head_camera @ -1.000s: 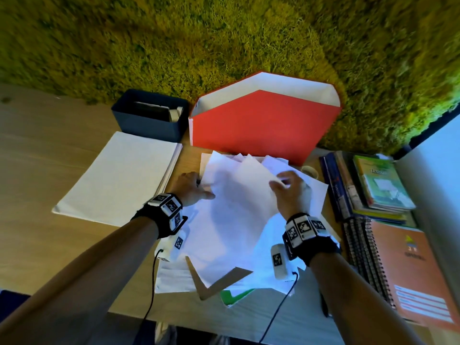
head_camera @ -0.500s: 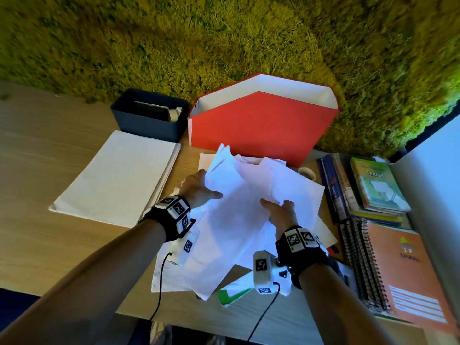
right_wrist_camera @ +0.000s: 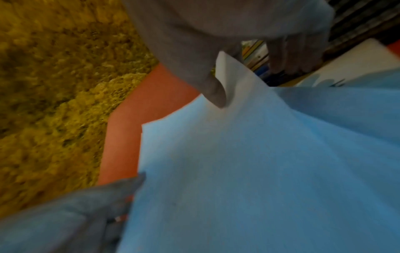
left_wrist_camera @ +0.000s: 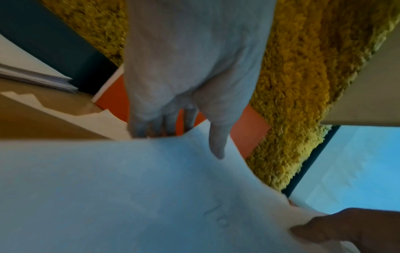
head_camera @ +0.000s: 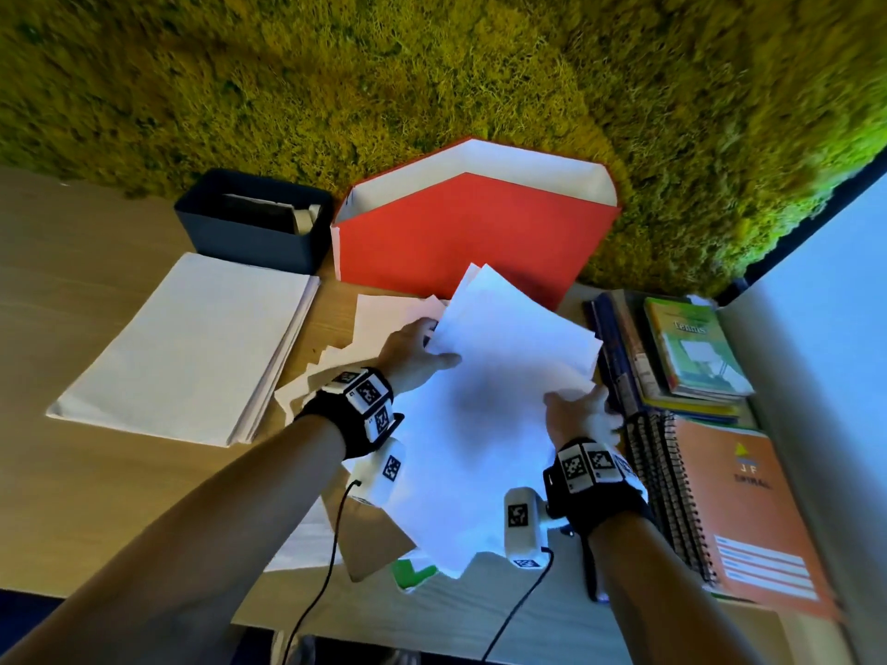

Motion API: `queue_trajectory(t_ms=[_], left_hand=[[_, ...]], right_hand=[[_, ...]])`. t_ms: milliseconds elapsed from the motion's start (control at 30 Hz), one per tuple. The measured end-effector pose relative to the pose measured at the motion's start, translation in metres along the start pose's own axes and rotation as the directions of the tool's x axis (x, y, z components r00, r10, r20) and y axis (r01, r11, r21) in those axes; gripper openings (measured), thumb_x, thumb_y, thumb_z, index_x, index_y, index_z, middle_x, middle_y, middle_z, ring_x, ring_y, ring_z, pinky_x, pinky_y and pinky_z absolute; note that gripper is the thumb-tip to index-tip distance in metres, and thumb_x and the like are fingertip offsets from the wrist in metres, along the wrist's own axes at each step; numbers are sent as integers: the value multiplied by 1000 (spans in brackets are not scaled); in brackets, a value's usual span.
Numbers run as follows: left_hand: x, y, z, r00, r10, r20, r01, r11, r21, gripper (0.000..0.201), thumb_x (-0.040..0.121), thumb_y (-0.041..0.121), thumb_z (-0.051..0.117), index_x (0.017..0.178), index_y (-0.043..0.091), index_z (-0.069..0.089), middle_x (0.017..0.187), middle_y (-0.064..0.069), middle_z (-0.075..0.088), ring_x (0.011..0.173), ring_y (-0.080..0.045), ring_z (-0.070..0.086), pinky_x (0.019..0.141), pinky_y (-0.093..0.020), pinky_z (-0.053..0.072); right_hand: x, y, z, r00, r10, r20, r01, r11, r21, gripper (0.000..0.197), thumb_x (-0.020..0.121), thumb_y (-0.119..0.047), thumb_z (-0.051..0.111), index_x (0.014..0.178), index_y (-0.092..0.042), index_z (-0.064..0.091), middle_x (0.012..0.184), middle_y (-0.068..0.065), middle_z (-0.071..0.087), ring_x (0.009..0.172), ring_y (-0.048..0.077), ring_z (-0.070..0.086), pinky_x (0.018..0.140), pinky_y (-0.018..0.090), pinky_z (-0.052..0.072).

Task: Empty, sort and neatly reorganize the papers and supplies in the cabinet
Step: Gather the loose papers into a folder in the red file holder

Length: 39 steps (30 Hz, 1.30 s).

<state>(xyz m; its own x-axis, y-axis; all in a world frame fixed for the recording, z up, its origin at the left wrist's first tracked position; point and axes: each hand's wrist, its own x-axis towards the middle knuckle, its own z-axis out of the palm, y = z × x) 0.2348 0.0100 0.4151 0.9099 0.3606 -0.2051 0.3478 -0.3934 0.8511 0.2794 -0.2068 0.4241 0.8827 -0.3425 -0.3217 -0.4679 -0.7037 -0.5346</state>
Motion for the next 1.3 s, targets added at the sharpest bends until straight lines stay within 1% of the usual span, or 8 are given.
queue_trajectory(t_ms=[267,433,500,733,867,1000,1167,1300], left_hand=[[14,-11,45,974,-166,155,156,985,77,60,63,31,87,109,5,59,106,-10,67,99,-29,64,89,-46,54],[10,-2,44,970,-195,146,205,977,-62,39,70,9,84,102,4,63,88,-5,68,77,-21,64,62,-27,50],[8,1,44,982,-151,116,168,974,-153,51,72,5,81,119,6,58,101,-6,67,89,-25,64,74,-31,53],[-1,42,-5,975,47,-216,-113,946,-305,58,86,10,72,137,7,43,127,2,45,115,-15,51,96,-29,44],[-21,80,-47,866,264,-424,-453,773,-444,47,91,-7,61,134,-7,43,132,-23,55,117,-23,60,95,-30,52],[-40,96,-62,761,373,-530,-615,673,-411,40,92,5,66,129,2,51,123,-11,65,116,-21,62,97,-39,53],[-47,57,-57,808,282,-517,-489,810,-323,66,81,34,80,135,32,42,128,11,61,117,-7,59,96,-34,52],[-43,20,-44,859,224,-461,-404,849,-341,64,90,31,71,144,21,38,139,4,54,124,-12,56,103,-43,48]], right_hand=[[23,24,-5,986,48,162,-96,949,301,59,87,-14,67,135,4,37,136,21,47,123,36,49,100,42,40],[12,18,-7,983,-158,98,108,915,388,13,76,-5,70,75,-11,59,90,21,67,86,35,65,82,53,53],[8,8,-10,973,-205,104,139,887,441,19,77,-11,69,64,-16,55,86,16,69,83,33,65,82,53,54],[-28,-53,-42,813,-563,-151,554,665,500,25,92,-21,62,114,-8,63,103,8,67,92,17,60,78,28,46],[-57,-82,-62,682,-623,-382,726,517,453,53,101,-25,47,144,3,32,139,19,48,129,18,44,95,13,31],[-78,-94,-66,631,-680,-373,746,400,533,62,101,-14,47,147,7,12,123,-8,30,98,-34,20,83,-13,20],[-70,-74,-41,693,-697,-184,695,578,427,37,90,-9,57,123,-3,41,97,0,53,87,18,55,73,26,45],[-51,-45,-13,730,-683,-1,662,707,250,10,93,-7,44,96,-7,34,66,1,40,57,23,41,60,36,33]])
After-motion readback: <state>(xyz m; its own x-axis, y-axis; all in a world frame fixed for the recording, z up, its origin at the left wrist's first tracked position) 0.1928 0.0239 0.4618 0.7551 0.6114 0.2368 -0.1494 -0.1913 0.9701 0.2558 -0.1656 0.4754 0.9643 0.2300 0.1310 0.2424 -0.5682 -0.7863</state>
